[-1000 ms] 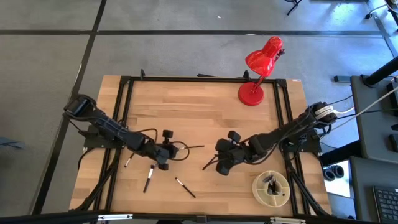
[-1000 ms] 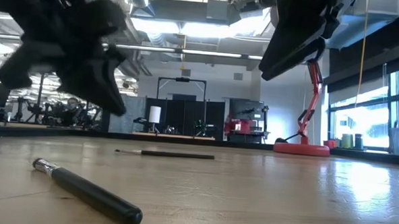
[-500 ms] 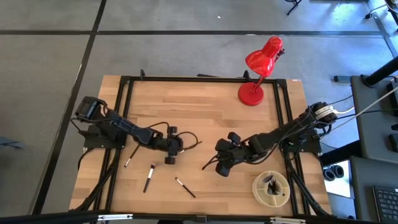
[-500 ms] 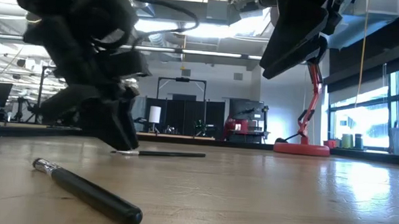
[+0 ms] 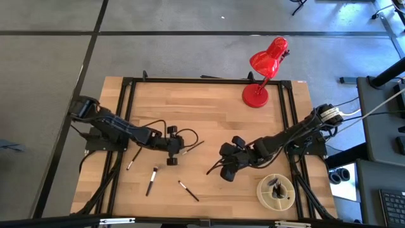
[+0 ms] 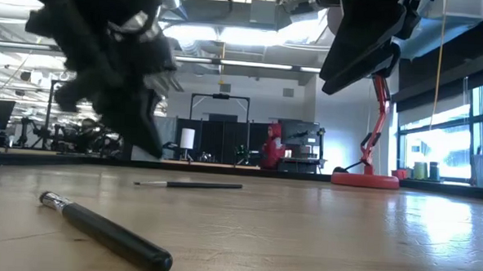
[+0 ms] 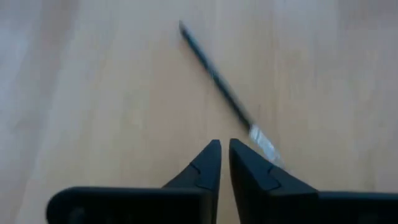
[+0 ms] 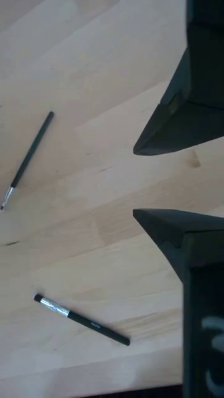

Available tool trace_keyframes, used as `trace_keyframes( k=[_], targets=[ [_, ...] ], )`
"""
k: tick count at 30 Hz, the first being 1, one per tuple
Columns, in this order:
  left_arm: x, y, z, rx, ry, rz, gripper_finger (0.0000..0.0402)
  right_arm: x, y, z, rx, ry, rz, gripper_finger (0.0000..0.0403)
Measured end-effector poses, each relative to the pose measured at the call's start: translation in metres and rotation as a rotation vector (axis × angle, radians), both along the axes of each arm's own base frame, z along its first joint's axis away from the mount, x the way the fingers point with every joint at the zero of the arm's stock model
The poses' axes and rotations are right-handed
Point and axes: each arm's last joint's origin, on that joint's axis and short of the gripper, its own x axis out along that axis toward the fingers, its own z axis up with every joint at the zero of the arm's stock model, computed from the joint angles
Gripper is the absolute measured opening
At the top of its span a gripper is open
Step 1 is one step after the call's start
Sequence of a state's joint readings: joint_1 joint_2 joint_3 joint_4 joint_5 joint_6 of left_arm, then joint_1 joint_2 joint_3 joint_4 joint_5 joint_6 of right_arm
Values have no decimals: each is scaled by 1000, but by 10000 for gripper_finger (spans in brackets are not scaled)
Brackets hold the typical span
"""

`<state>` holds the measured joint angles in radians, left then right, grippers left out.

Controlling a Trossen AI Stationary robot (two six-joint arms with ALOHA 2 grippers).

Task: Put items in baskets/containers
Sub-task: Put the black eyeshadow brush into the yellow pen organizer

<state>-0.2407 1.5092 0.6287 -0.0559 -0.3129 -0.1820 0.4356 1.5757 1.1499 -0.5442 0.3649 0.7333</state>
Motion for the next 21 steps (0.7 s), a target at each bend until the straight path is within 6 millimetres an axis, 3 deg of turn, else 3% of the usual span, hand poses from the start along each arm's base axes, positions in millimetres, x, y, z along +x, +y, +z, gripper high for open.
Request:
trace_keyframes(
  k=[7, 14, 21],
  targets=[
    [-10, -7, 19, -158, -76, 148, 96, -2, 2, 0, -1, 6, 6, 149],
    [-14, -35, -6, -208, -3, 183, 124, -1, 0, 0, -58, -12, -17, 149],
    [-15, -41, -18, -164, -4, 251, 123, -1, 0, 0, -92, -19, -15, 149]
  ],
)
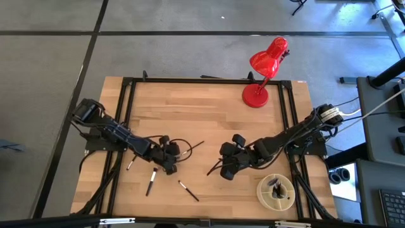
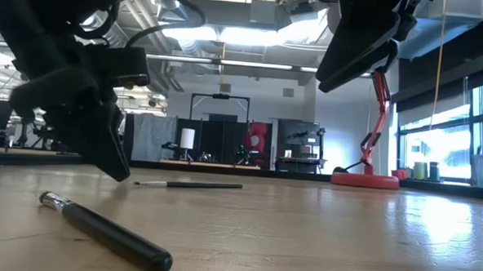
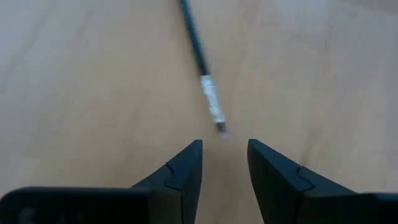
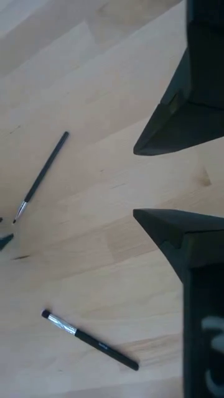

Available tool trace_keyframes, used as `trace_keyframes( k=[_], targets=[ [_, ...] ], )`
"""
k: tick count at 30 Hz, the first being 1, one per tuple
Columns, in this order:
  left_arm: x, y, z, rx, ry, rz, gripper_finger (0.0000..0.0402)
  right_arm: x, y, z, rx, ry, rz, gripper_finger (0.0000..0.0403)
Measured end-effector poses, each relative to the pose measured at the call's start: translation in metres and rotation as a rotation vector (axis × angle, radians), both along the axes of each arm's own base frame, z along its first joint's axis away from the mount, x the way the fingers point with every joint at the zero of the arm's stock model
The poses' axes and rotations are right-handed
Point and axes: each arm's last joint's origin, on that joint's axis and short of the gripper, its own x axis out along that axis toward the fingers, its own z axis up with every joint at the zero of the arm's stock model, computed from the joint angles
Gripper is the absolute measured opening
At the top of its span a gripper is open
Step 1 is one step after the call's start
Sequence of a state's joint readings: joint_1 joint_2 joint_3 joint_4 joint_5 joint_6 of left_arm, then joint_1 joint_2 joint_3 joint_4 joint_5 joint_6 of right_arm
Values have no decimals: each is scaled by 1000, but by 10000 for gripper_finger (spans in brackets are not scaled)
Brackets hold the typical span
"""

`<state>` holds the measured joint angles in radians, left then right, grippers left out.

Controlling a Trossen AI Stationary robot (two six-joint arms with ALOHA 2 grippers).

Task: Put items in baskets/containers
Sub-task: Put the black eyeshadow brush into the yellow pen organizer

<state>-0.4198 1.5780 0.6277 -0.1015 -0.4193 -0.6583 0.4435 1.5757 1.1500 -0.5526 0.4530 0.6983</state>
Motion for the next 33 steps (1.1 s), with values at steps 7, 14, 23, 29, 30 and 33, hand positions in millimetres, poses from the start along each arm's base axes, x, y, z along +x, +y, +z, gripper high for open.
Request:
trace_keyframes(
  k=[7, 14, 23, 29, 30, 33],
  targets=[
    [0, 3, 1, 92, -42, 68, 123, 1, -2, 0, -16, 4, 12, 149],
    [2, 0, 2, 50, -52, 45, 123, 2, -4, 0, -33, 9, 27, 149],
    [6, -2, -14, 52, -18, 44, 123, 1, -4, 0, -34, 12, 30, 149],
    [9, -3, -25, 78, 9, 25, 95, 1, -4, 0, -33, 13, 30, 149],
    [9, -3, -25, 82, 11, 18, 82, 1, -4, 0, -32, 12, 30, 149],
    [9, -4, -25, 79, 18, -5, 30, 2, -4, 0, -31, 11, 29, 149]
  ],
)
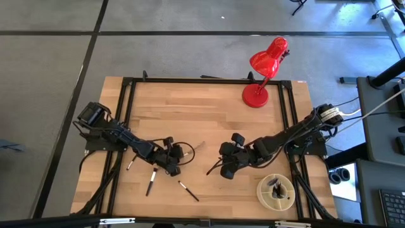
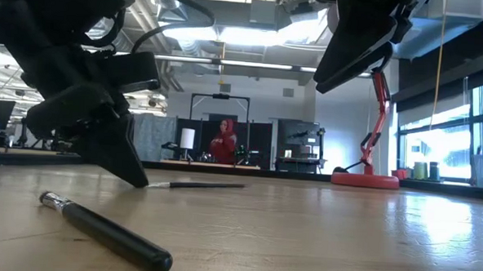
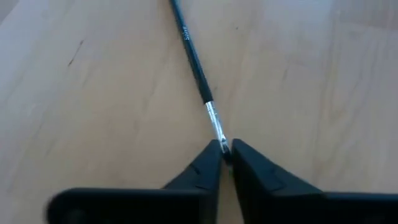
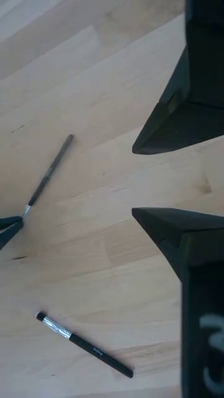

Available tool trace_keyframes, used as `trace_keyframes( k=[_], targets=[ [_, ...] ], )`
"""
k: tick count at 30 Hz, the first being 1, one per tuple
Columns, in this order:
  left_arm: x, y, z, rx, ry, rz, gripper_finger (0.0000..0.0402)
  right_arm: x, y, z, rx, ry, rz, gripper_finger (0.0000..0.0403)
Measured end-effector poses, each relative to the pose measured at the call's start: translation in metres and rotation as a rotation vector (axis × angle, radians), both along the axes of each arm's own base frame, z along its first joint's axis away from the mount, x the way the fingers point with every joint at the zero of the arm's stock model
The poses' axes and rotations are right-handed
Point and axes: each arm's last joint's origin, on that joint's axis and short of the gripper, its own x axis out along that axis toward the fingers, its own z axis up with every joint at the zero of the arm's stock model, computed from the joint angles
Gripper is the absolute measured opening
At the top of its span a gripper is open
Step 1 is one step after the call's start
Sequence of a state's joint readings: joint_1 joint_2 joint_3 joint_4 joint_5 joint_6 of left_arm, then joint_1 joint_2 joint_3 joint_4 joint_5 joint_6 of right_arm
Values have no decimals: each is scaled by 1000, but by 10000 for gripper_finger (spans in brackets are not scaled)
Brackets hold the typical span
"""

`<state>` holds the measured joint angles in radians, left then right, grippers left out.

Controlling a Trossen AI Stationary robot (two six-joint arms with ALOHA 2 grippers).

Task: Put items in baskets/containers
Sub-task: Put the black eyeshadow brush into the yellow pen organizer

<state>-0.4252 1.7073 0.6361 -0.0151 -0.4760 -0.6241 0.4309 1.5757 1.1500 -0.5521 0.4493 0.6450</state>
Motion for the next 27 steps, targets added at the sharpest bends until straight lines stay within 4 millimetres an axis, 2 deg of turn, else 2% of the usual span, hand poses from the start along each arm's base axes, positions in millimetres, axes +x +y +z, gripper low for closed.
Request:
trace_keyframes(
  k=[2, 9, 14, 16, 18, 22, 25, 27],
  targets=[
    [0, 0, 0, -5, 3, -5, 10, 0, 0, 0, 3, -1, -2, 149],
    [-2, 0, 5, 22, 9, -55, 2, 0, 0, 0, 15, 3, 5, 149],
    [-4, -5, 24, 132, 21, -202, 2, 3, 0, -2, -21, -50, -29, 149],
    [2, -13, 39, 127, -36, -263, 2, 6, 1, -7, -38, -93, -19, 149],
    [6, -18, 47, 71, -57, -320, 2, 10, 2, -15, -32, -149, 33, 149],
    [12, -24, 51, -21, -51, -395, 2, 24, 3, -24, 40, -308, 200, 155],
    [14, -26, 47, 25, -32, -446, 1, 38, -4, -34, 140, -432, 254, 173],
    [13, -28, 43, 111, -10, -498, 1, 47, -10, -45, 223, -448, 264, 190]
  ],
)
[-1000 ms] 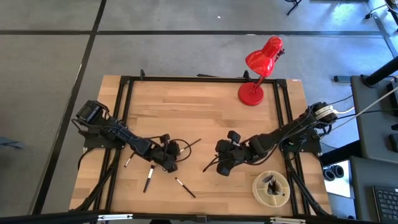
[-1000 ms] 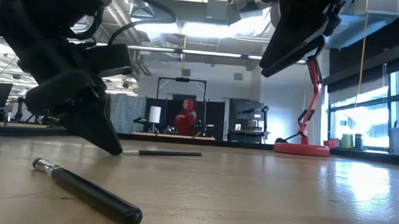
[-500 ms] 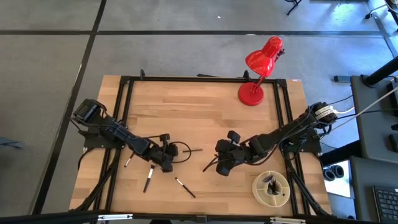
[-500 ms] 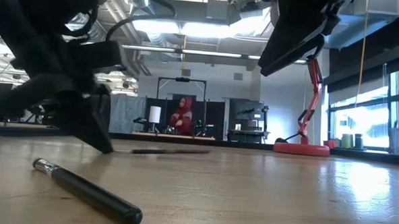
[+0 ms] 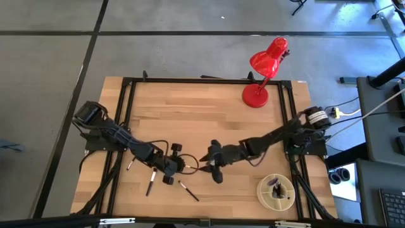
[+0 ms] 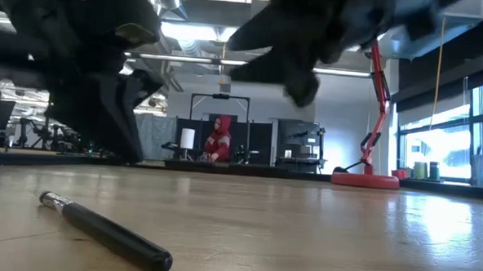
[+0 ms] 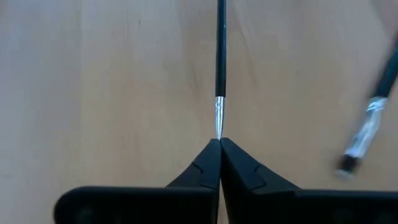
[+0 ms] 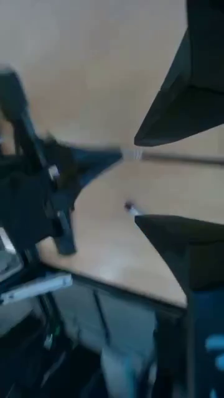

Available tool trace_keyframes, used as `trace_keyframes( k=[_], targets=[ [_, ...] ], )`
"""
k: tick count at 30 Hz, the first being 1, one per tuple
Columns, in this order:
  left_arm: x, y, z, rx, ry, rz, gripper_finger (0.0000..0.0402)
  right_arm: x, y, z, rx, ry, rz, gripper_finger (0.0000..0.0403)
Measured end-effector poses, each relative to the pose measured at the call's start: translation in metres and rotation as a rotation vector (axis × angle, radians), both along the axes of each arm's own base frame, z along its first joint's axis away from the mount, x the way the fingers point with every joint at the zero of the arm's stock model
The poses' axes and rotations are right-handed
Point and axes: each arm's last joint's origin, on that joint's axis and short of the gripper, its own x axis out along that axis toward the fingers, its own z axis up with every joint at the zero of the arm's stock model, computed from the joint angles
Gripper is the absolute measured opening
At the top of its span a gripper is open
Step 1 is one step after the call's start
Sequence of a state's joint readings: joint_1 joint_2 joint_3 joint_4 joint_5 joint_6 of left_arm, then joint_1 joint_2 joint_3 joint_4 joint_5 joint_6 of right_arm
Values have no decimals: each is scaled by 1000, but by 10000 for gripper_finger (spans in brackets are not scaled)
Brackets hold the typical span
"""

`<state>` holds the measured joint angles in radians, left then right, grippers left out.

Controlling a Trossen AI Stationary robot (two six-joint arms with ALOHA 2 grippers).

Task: Put items in baskets/containers
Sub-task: Put the black eyeshadow brush into the yellow pen organizer

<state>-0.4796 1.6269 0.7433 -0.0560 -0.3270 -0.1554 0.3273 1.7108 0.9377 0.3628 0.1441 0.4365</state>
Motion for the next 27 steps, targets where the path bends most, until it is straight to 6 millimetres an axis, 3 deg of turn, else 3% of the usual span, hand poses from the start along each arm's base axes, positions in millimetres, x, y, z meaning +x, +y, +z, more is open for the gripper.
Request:
trace_keyframes(
  k=[7, 11, 15, 19, 27],
  targets=[
    [2, -15, -11, 412, -70, -228, 1, 24, -15, -45, 232, 188, 106, 245],
    [10, -22, -7, 463, -174, -283, 2, 32, -20, -60, 253, 228, 86, 251],
    [13, -27, -5, 494, -229, -329, 1, 34, -23, -62, 279, 237, 63, 247],
    [12, -28, -4, 527, -229, -352, 2, 35, -21, -59, 331, 226, 90, 207],
    [13, -28, -3, 574, -236, -330, 2, 36, -19, -57, 363, 221, 138, 63]
  ],
)
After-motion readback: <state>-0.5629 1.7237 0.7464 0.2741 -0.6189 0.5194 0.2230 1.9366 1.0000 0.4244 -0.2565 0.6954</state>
